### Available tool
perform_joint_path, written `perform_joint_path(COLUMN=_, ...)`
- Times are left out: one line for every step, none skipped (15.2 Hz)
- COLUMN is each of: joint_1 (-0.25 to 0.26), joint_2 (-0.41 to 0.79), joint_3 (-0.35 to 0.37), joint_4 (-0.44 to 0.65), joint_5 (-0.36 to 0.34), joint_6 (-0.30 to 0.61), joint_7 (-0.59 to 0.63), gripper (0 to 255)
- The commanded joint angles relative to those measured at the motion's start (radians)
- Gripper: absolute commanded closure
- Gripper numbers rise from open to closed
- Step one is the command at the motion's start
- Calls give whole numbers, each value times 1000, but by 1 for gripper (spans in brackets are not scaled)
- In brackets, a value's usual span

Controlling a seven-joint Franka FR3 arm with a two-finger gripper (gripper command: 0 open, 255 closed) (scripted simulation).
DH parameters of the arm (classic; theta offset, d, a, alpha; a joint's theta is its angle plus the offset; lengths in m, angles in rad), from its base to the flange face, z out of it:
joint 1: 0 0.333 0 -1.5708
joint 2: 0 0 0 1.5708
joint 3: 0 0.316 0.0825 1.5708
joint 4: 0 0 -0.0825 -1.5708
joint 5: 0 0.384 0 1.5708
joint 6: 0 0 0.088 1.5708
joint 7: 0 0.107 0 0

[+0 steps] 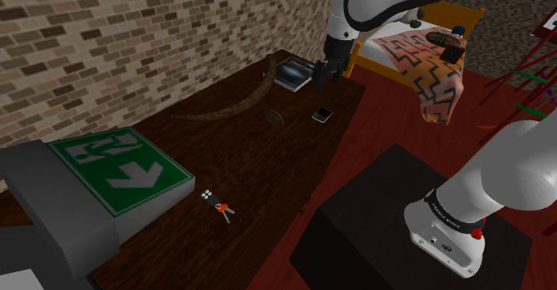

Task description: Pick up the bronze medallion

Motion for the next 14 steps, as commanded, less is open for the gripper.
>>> perform_joint_path(joint_1=4, joint_2=81, joint_3=4, joint_4=35, joint_5=-4, joint_6=43, joint_7=-8, gripper=0)
perform_joint_path(joint_1=6, joint_2=120, joint_3=7, joint_4=55, joint_5=-6, joint_6=60, joint_7=-10, gripper=0)
perform_joint_path(joint_1=8, joint_2=158, joint_3=9, joint_4=76, joint_5=-9, joint_6=76, joint_7=-12, gripper=0)
perform_joint_path(joint_1=11, joint_2=197, joint_3=12, joint_4=99, joint_5=-12, joint_6=91, joint_7=-15, gripper=0)
perform_joint_path(joint_1=13, joint_2=236, joint_3=14, joint_4=122, joint_5=-15, joint_6=104, joint_7=-16, gripper=0)
perform_joint_path(joint_1=16, joint_2=275, joint_3=16, joint_4=147, joint_5=-19, joint_6=116, joint_7=-18, gripper=0)
perform_joint_path(joint_1=19, joint_2=314, joint_3=18, joint_4=173, joint_5=-23, joint_6=128, joint_7=-20, gripper=0)
perform_joint_path(joint_1=22, joint_2=353, joint_3=20, joint_4=201, joint_5=-27, joint_6=137, joint_7=-21, gripper=0)
perform_joint_path(joint_1=25, joint_2=392, joint_3=22, joint_4=229, joint_5=-31, joint_6=146, joint_7=-23, gripper=0)
perform_joint_path(joint_1=28, joint_2=431, joint_3=23, joint_4=259, joint_5=-35, joint_6=154, joint_7=-24, gripper=0)
perform_joint_path(joint_1=32, joint_2=470, joint_3=24, joint_4=290, joint_5=-40, joint_6=160, joint_7=-26, gripper=0)
perform_joint_path(joint_1=36, joint_2=510, joint_3=26, joint_4=322, joint_5=-44, joint_6=165, joint_7=-27, gripper=0)
perform_joint_path(joint_1=40, joint_2=549, joint_3=27, joint_4=356, joint_5=-49, joint_6=169, joint_7=-28, gripper=0)
perform_joint_path(joint_1=44, joint_2=589, joint_3=27, joint_4=391, joint_5=-54, joint_6=171, joint_7=-30, gripper=0)
